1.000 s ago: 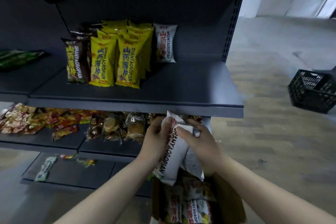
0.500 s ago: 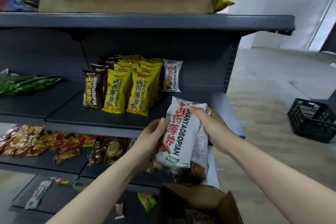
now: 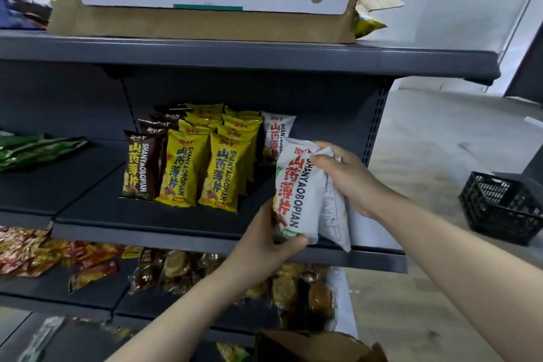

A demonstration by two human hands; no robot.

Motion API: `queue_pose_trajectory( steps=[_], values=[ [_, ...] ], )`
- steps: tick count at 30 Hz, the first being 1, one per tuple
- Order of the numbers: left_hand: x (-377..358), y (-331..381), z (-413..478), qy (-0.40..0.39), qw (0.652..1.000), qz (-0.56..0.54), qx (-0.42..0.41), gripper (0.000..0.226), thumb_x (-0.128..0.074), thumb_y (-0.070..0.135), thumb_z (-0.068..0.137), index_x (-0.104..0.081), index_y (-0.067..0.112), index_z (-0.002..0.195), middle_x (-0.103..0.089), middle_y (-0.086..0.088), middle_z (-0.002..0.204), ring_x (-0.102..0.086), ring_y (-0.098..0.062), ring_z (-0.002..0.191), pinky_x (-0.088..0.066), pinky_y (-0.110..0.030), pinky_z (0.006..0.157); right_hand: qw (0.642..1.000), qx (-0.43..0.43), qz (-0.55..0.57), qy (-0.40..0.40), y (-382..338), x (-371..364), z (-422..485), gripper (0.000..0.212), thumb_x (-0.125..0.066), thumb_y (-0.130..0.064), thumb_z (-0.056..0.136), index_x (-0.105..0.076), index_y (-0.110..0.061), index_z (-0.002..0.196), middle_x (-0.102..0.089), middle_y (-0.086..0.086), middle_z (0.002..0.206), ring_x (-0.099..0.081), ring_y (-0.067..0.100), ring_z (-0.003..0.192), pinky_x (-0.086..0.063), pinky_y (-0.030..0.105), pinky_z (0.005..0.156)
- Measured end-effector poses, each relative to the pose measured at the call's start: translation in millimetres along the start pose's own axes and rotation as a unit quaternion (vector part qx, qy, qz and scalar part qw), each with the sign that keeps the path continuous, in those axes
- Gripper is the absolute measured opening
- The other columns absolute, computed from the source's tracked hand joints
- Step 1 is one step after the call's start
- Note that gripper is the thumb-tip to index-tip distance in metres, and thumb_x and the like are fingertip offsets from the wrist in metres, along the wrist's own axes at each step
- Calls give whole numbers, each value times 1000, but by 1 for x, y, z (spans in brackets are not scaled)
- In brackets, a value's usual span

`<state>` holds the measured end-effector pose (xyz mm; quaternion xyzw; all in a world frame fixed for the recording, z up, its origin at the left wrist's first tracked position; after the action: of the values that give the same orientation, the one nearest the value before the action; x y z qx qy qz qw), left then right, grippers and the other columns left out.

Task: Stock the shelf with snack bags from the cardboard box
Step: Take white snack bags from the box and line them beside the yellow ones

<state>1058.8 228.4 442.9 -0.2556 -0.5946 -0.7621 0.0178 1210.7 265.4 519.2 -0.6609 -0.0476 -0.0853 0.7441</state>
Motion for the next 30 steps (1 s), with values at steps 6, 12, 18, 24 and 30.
queue_pose_trajectory(
  steps=[6,12,18,24,30],
  values=[
    [0,-6,67,31,999,14,36,96,-75,50,68,-18,31,142,-46,9,136,-56,-7,112,-46,-38,100,993,40,-39,102,-11,12,42,32,-61,-32,92,-57,-20,121,-68,-3,107,-67,9,92,-52,21,78],
    [23,-30,131,105,980,138,93,90,-75,43,72,-25,15,140,-40,-5,136,-47,-27,123,-42,-41,101,973,8,25,230,18,29,80,53,-62,-36,91,-42,-8,131,-54,-5,101,-53,10,93,-39,22,81],
    [26,-62,175,148,980,97,91,78,-76,31,74,-30,6,131,-42,-12,131,-47,-27,121,-43,-38,99,993,-39,-18,109,70,15,105,81,-78,-16,77,-27,-17,141,-51,-3,127,-54,12,110,-43,23,85],
    [15,-85,198,153,973,133,108,54,-67,36,83,-37,4,114,-50,-11,121,-51,-26,115,-46,-35,91,982,-90,-155,64,111,7,115,31,-69,-18,80,-44,-21,100,-54,6,109,-58,16,88,-42,23,61],
    [12,-93,214,200,953,199,108,40,-58,23,90,-42,1,118,-55,-19,122,-53,-31,115,-44,-37,95,984,-92,-112,107,127,8,116,37,-63,-21,85,-36,-19,111,-56,-6,98,-58,11,94,-48,30,77]
  ],
)
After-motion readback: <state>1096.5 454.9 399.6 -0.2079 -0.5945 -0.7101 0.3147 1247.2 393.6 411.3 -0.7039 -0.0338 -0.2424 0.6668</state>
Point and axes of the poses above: each hand's wrist, its own z-axis towards the middle knuckle, its own x-axis out of the back of the hand, y = z × x, the point moved 7 cm from there along z, towards the middle knuckle
